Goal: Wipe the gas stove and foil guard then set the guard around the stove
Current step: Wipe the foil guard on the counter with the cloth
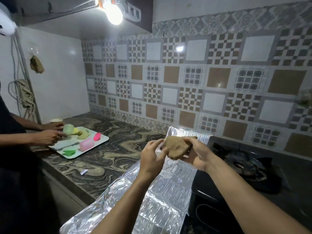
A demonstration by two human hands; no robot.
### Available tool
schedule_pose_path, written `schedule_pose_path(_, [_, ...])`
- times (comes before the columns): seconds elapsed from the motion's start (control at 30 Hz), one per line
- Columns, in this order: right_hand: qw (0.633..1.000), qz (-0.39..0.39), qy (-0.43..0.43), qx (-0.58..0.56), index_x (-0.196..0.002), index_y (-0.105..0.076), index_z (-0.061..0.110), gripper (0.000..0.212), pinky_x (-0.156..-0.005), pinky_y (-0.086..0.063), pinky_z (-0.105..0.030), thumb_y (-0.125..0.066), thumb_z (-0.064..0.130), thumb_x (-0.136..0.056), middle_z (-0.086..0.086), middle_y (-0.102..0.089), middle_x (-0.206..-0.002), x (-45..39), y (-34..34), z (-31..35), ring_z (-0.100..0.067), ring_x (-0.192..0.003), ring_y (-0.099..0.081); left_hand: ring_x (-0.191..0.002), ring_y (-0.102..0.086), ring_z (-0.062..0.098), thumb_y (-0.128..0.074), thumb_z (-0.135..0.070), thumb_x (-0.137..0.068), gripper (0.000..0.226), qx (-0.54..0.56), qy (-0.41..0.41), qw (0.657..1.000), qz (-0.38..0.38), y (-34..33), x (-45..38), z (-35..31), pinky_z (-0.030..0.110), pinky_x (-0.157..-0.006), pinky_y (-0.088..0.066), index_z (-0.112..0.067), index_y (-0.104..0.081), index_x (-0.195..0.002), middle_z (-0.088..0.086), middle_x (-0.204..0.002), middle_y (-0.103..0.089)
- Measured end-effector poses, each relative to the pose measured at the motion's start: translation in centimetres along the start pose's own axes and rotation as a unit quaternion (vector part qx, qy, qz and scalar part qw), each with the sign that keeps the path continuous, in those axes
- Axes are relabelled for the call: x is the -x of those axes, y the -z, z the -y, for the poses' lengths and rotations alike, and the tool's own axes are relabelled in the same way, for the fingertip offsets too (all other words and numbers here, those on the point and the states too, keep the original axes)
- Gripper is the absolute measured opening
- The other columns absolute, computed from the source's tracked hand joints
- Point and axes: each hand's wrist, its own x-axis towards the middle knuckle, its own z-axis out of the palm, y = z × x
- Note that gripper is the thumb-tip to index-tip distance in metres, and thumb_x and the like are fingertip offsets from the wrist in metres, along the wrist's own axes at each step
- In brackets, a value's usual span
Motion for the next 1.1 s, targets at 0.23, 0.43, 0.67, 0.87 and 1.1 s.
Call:
schedule_pose_path(0.23, [0.999,0.017,0.011,0.035,-0.111,-0.058,0.002,0.025,-0.074,-0.055,-0.035,-0.057,0.003,-0.086,-0.013,-0.065,-0.09,-5.8,0.1,1.9,-0.024,-0.078,-0.063,-0.091,-0.066,0.024,-0.062,-0.017,-0.092,0.016,0.124,0.131,0.983,0.034,-1.5,-3.8,2.7,0.036,-0.079,-0.05,-0.015,-0.066,-0.107,0.012,-0.101,-0.072])
schedule_pose_path(0.43, [0.991,-0.052,-0.005,0.12,-0.112,-0.058,0.015,0.022,-0.063,-0.052,-0.034,-0.054,0.012,-0.091,-0.008,-0.069,-0.092,-12.0,1.1,3.1,-0.023,-0.078,-0.065,-0.13,-0.048,0.027,-0.052,-0.034,-0.096,0.053,-0.207,0.181,0.948,0.163,-5.6,-4.5,9.0,0.031,-0.101,-0.039,-0.01,-0.043,-0.142,0.012,-0.144,-0.05])
schedule_pose_path(0.67, [0.948,-0.063,-0.035,0.31,-0.115,-0.054,0.014,0.023,-0.069,-0.058,-0.046,-0.049,0.008,-0.093,-0.013,-0.064,-0.102,-16.7,2.5,2.0,-0.03,-0.085,-0.065,-0.149,0.003,0.037,-0.045,-0.071,-0.085,0.099,-0.387,0.275,0.823,0.312,-9.8,-1.6,16.3,0.059,-0.117,-0.004,-0.016,-0.001,-0.155,0.015,-0.162,0.008])
schedule_pose_path(0.87, [0.894,-0.027,-0.074,0.44,-0.12,-0.053,0.009,0.026,-0.074,-0.058,-0.046,-0.049,0.012,-0.094,-0.017,-0.062,-0.111,-16.9,2.7,0.7,-0.034,-0.095,-0.063,-0.15,0.01,0.032,-0.049,-0.081,-0.073,0.113,-0.378,0.28,0.817,0.333,-9.6,-0.3,18.2,0.065,-0.113,0.002,-0.022,0.003,-0.155,0.009,-0.161,0.02])
schedule_pose_path(1.1, [0.753,0.081,-0.097,0.646,-0.12,-0.058,0.009,0.03,-0.08,-0.057,-0.042,-0.053,0.012,-0.09,-0.012,-0.061,-0.111,-14.6,2.7,0.0,-0.032,-0.101,-0.063,-0.15,0.012,0.031,-0.052,-0.083,-0.069,0.12,-0.401,0.282,0.795,0.358,-5.6,0.7,19.1,0.067,-0.113,0.0,-0.022,0.006,-0.155,0.006,-0.16,0.023])
